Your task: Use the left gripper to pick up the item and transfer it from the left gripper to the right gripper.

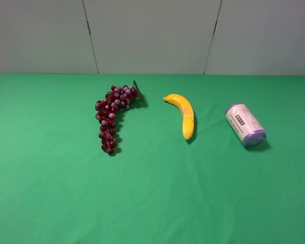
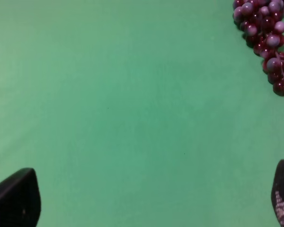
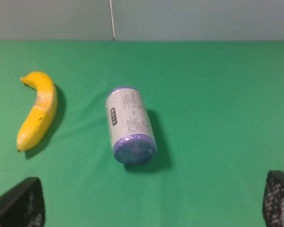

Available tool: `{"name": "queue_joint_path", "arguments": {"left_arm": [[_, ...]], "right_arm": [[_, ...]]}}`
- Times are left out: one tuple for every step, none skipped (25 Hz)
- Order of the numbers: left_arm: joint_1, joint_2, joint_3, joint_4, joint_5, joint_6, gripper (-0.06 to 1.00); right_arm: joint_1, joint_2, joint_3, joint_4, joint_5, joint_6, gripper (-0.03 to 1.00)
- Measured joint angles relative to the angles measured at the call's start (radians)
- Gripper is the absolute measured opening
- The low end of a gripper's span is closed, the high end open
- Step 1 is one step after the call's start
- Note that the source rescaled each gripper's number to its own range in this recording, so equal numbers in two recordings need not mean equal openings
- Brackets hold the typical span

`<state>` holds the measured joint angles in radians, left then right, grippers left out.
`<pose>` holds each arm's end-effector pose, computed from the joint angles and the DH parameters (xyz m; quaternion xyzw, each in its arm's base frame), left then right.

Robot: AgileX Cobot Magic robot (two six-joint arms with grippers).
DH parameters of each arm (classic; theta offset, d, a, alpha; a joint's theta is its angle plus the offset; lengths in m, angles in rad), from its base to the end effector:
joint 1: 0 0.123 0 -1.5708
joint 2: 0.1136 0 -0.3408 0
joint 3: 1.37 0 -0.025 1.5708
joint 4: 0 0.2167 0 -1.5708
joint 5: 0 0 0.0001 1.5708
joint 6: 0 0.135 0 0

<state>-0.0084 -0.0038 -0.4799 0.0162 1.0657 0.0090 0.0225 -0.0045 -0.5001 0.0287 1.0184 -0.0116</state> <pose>-0.0512 0.0023 0.2343 0.0072 0.8587 0.0082 0.5124 -0.0501 0.0022 0.2458 -0.0146 0.8406 0.0173 0.5413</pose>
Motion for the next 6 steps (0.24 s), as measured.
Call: {"name": "queue_joint_path", "arguments": {"left_arm": [[0.0, 0.0, 0.0, 0.0, 0.0, 0.0, 0.94], [0.0, 0.0, 0.0, 0.0, 0.0, 0.0, 0.94], [0.0, 0.0, 0.0, 0.0, 0.0, 0.0, 0.94], [0.0, 0.0, 0.0, 0.0, 0.0, 0.0, 0.94], [0.0, 0.0, 0.0, 0.0, 0.0, 0.0, 0.94], [0.0, 0.0, 0.0, 0.0, 0.0, 0.0, 0.94]], "right_arm": [[0.0, 0.0, 0.0, 0.0, 0.0, 0.0, 1.0], [0.0, 0.0, 0.0, 0.0, 0.0, 0.0, 1.0], [0.0, 0.0, 0.0, 0.0, 0.0, 0.0, 1.0], [0.0, 0.0, 0.0, 0.0, 0.0, 0.0, 1.0], [0.0, 0.0, 0.0, 0.0, 0.0, 0.0, 1.0], [0.0, 0.0, 0.0, 0.0, 0.0, 0.0, 1.0]]}}
